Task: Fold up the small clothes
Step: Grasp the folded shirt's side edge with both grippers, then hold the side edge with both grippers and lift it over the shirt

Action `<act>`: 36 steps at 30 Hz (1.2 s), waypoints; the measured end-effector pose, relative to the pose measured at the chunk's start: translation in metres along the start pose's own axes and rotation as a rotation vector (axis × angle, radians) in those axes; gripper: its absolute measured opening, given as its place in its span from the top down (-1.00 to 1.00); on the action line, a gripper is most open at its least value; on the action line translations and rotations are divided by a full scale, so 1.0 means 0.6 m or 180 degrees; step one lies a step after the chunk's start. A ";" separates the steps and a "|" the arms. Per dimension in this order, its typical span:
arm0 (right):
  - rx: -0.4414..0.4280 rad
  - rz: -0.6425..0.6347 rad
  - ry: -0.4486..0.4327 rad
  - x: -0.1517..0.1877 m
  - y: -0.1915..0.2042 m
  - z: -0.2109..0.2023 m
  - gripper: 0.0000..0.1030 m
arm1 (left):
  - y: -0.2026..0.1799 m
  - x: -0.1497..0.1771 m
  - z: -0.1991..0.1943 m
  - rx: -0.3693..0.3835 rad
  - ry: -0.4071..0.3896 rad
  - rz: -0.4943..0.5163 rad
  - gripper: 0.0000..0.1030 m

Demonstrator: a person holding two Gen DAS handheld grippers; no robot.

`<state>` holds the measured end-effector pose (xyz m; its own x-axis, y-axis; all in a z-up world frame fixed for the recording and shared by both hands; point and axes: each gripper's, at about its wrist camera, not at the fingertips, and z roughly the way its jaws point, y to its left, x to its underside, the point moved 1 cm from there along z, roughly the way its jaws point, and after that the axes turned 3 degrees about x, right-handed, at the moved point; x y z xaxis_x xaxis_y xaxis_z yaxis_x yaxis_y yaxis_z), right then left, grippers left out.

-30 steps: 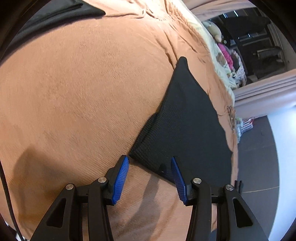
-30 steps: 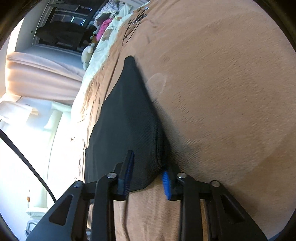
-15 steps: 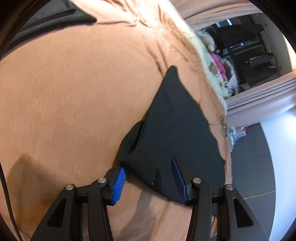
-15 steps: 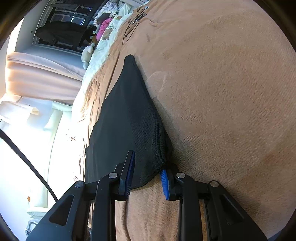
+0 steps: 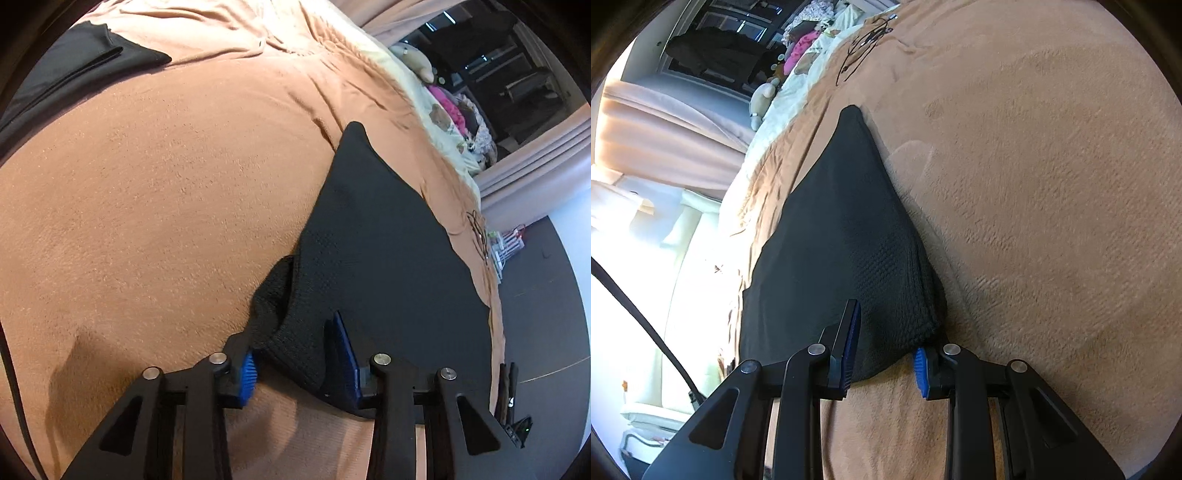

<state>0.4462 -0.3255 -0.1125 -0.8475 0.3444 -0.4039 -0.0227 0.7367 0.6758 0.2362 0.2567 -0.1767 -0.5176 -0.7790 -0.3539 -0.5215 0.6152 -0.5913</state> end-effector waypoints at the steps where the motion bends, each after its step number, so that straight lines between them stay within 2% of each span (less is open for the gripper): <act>1: 0.0058 -0.0023 -0.0019 -0.001 0.001 -0.002 0.75 | -0.001 0.000 0.000 -0.0041 -0.0003 0.0025 0.43; 3: 0.0134 -0.0076 -0.0063 -0.005 0.008 -0.003 0.95 | 0.001 -0.001 0.002 -0.0128 -0.0001 0.0053 0.64; 5: 0.0229 -0.0150 -0.0102 -0.005 0.018 -0.008 0.99 | 0.003 -0.002 0.001 -0.0104 0.0005 0.0060 0.81; 7: 0.0277 -0.0183 -0.0160 -0.004 0.028 -0.019 0.99 | -0.003 -0.004 -0.003 -0.0137 -0.0016 0.0106 0.85; 13: 0.0267 -0.0233 -0.0317 0.008 0.047 -0.053 1.00 | -0.022 -0.008 -0.034 -0.0164 -0.0083 0.0172 0.88; 26: 0.0289 -0.0405 -0.0267 0.070 0.041 -0.113 1.00 | -0.012 0.046 -0.106 -0.0091 -0.0097 0.0226 0.89; 33: 0.0373 -0.0525 -0.0246 0.095 0.029 -0.146 1.00 | 0.008 0.080 -0.130 0.0028 -0.0113 0.0180 0.89; 36: 0.0545 -0.0608 -0.0204 0.100 0.030 -0.149 0.99 | 0.012 0.090 -0.126 0.0053 -0.0116 0.0196 0.89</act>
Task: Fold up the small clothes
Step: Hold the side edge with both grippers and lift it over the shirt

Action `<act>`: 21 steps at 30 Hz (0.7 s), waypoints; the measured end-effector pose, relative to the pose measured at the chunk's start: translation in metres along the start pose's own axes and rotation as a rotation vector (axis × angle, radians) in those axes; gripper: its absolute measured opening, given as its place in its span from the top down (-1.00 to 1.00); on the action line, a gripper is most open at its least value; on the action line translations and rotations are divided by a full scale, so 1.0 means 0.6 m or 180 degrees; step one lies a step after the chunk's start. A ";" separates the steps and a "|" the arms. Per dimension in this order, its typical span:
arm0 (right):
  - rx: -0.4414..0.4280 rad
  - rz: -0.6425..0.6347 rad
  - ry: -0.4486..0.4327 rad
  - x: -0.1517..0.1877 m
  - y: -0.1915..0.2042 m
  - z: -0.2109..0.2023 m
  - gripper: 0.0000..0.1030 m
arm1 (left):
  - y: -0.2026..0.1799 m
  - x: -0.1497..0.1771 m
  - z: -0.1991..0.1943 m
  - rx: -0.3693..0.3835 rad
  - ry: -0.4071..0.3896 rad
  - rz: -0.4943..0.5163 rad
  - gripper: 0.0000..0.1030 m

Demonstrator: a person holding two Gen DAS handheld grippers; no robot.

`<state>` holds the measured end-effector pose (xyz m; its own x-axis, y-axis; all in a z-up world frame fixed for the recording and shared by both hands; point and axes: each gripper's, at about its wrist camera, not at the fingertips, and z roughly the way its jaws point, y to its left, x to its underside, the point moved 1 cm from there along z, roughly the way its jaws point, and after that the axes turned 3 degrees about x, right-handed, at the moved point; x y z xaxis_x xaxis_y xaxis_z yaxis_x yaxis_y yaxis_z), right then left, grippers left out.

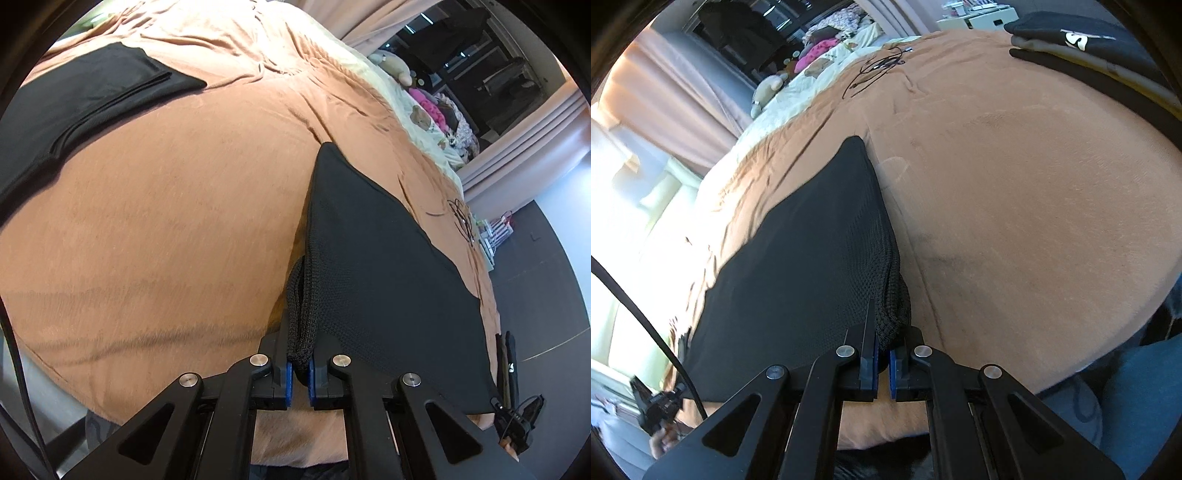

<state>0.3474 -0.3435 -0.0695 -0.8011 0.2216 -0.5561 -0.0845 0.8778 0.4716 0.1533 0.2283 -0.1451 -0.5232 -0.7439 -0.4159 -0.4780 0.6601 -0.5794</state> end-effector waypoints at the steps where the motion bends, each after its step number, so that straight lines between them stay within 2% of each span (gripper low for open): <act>1: 0.0124 -0.0025 0.0008 0.001 0.001 -0.001 0.99 | 0.004 0.003 0.001 0.0009 0.0001 -0.0004 0.89; 3: 0.0240 -0.0047 0.0012 0.002 -0.001 -0.008 0.82 | 0.011 0.007 0.006 0.0034 -0.0001 -0.0030 0.89; 7: 0.0577 -0.0087 -0.0052 0.004 -0.008 -0.033 0.81 | 0.024 0.013 0.012 0.0092 0.0015 -0.0082 0.89; 12: 0.0719 -0.0163 -0.0070 0.003 0.020 -0.059 0.81 | 0.035 0.016 0.016 0.0265 0.0037 -0.0188 0.89; 18: 0.0685 -0.0391 -0.0151 0.002 0.102 -0.070 0.81 | 0.042 0.023 0.022 0.0370 0.0098 -0.0241 0.88; 21: 0.0644 -0.0541 -0.0139 0.011 0.145 -0.059 0.81 | 0.047 0.026 0.027 0.0500 0.0179 -0.0309 0.85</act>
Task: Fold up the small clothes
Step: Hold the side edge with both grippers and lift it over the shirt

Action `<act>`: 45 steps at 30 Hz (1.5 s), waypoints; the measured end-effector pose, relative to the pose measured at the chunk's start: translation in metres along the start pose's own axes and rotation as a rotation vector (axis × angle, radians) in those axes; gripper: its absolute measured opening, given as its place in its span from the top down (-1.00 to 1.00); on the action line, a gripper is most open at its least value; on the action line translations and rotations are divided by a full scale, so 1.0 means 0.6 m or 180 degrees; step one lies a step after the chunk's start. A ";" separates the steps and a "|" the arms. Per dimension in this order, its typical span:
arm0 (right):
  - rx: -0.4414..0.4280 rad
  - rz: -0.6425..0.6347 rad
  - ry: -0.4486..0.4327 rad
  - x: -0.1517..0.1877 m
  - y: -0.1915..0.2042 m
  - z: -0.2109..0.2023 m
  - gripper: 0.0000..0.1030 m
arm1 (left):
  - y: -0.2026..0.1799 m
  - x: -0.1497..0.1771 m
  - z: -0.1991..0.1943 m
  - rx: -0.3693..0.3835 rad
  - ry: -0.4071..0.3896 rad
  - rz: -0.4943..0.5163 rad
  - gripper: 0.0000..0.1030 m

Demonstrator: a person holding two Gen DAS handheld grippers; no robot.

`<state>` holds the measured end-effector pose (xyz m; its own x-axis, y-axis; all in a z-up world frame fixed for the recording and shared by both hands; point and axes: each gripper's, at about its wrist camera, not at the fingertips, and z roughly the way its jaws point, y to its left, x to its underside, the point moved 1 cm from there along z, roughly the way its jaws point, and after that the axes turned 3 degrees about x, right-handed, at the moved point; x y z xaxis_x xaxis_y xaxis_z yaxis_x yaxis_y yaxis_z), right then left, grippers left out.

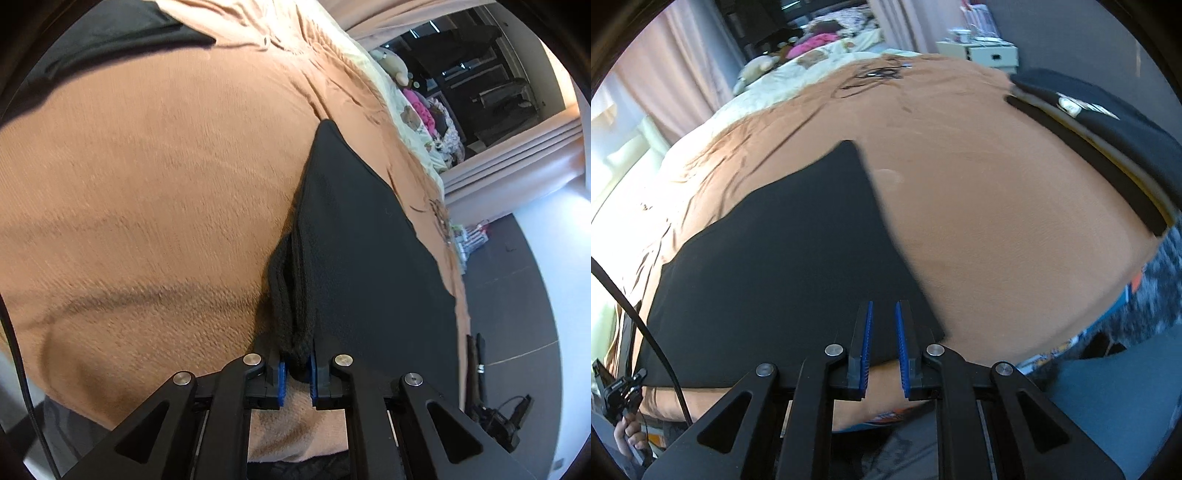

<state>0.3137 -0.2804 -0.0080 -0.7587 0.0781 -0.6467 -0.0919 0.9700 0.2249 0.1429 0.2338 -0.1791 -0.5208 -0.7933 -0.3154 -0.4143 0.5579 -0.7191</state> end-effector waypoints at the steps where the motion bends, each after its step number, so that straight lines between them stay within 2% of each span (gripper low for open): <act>1: -0.0015 -0.0064 0.0008 0.002 0.015 0.002 0.81 | 0.001 0.000 0.000 0.0020 0.0008 -0.0013 0.84; 3: -0.0054 -0.0204 0.0005 0.004 0.054 0.008 0.81 | 0.002 0.003 -0.002 0.0055 0.0019 -0.0023 0.81; 5: -0.0112 -0.0327 -0.0017 0.004 0.086 0.018 0.81 | 0.002 0.007 -0.003 0.0074 0.0036 -0.0017 0.61; 7: -0.0176 -0.0447 -0.0036 0.009 0.119 0.027 0.81 | 0.000 0.008 -0.004 0.0109 0.0045 -0.0004 0.54; 15: -0.0254 -0.0969 -0.0030 0.041 0.244 0.058 0.81 | -0.007 0.010 -0.004 0.0071 0.0055 0.0066 0.54; 21: -0.0577 -0.1129 0.0195 0.059 0.304 0.096 0.81 | -0.008 0.011 -0.006 0.0103 0.0078 0.0077 0.54; 24: -0.0578 -0.1234 0.0283 0.062 0.330 0.121 0.81 | -0.003 0.012 -0.006 0.0134 0.0070 0.0050 0.54; 30: -0.0486 -0.1377 0.0443 0.079 0.359 0.149 0.81 | 0.002 0.014 -0.008 0.0105 0.0071 0.0077 0.67; 33: -0.0377 -0.1294 0.0556 0.089 0.362 0.165 0.81 | 0.006 0.015 -0.009 0.0086 0.0072 0.0067 0.75; 38: -0.0381 -0.1193 0.0610 0.103 0.343 0.156 0.81 | 0.008 0.012 -0.013 0.0074 0.0039 0.0025 0.86; 45: -0.0463 -0.1085 0.0690 0.110 0.328 0.148 0.82 | 0.004 0.007 -0.021 0.0124 -0.0013 -0.0061 0.91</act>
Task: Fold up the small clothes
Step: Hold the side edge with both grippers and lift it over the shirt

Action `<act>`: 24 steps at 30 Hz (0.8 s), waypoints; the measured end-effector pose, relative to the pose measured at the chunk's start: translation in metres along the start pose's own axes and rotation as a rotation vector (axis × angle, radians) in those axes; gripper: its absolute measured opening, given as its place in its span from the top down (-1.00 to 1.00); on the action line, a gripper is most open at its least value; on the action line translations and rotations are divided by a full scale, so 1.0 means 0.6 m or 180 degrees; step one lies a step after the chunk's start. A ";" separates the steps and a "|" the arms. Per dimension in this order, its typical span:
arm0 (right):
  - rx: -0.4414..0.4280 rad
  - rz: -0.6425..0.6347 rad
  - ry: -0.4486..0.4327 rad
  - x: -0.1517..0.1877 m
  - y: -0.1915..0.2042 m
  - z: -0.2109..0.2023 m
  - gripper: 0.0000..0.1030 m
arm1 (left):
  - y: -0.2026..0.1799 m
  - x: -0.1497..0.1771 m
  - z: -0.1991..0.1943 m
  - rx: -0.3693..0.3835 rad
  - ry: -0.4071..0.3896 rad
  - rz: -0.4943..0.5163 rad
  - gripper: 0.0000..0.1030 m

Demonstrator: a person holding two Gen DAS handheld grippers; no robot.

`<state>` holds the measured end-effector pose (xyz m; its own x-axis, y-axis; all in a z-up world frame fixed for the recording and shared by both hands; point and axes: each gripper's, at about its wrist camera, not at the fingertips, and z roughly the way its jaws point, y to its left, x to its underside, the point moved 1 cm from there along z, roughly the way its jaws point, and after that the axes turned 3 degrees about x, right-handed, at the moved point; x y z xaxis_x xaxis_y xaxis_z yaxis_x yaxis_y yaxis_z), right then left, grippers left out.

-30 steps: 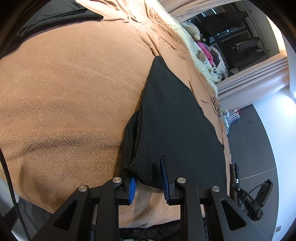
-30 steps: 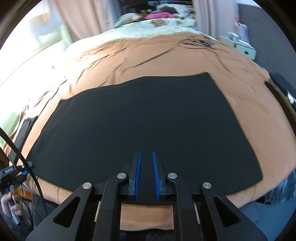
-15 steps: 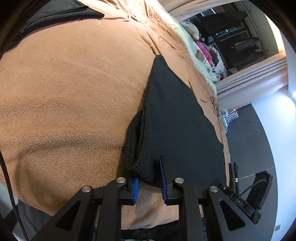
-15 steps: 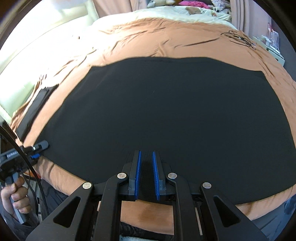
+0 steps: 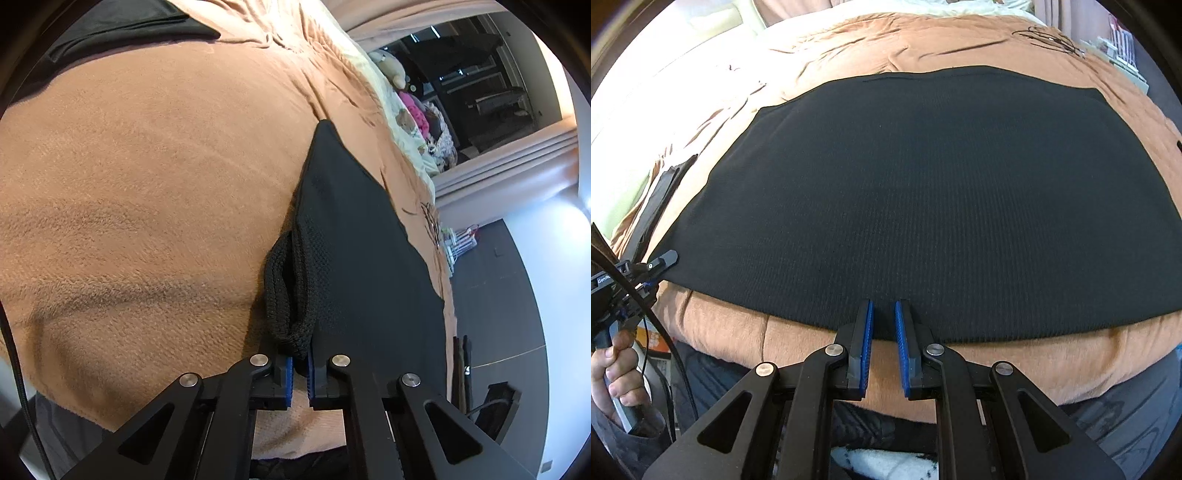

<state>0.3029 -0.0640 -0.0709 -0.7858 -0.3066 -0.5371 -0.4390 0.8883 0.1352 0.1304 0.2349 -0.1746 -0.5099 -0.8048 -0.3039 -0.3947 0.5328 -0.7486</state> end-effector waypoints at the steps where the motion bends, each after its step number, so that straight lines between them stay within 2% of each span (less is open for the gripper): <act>1: -0.0003 -0.0007 0.0005 0.000 -0.003 -0.003 0.82 | -0.005 0.000 -0.003 0.0013 -0.0010 0.0014 0.91; 6: -0.0027 -0.0042 -0.0103 -0.019 -0.012 -0.022 0.83 | -0.036 -0.011 -0.017 0.0128 -0.0060 0.0054 0.92; 11: -0.0051 0.0029 -0.0107 -0.029 -0.016 -0.010 0.83 | -0.091 -0.029 -0.024 0.0296 -0.0070 0.0212 0.92; 19: -0.0165 0.0061 -0.0061 -0.015 -0.021 0.009 0.83 | -0.179 -0.053 -0.022 0.0426 -0.0048 0.0455 0.92; 24: -0.0249 0.0020 -0.0072 -0.008 -0.027 -0.007 0.83 | -0.233 -0.062 -0.011 0.0452 -0.0017 0.0612 0.92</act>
<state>0.3120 -0.0780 -0.0671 -0.7789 -0.2926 -0.5547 -0.4675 0.8604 0.2027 0.1996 0.1923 -0.0544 -0.5612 -0.6937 -0.4516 -0.1791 0.6344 -0.7519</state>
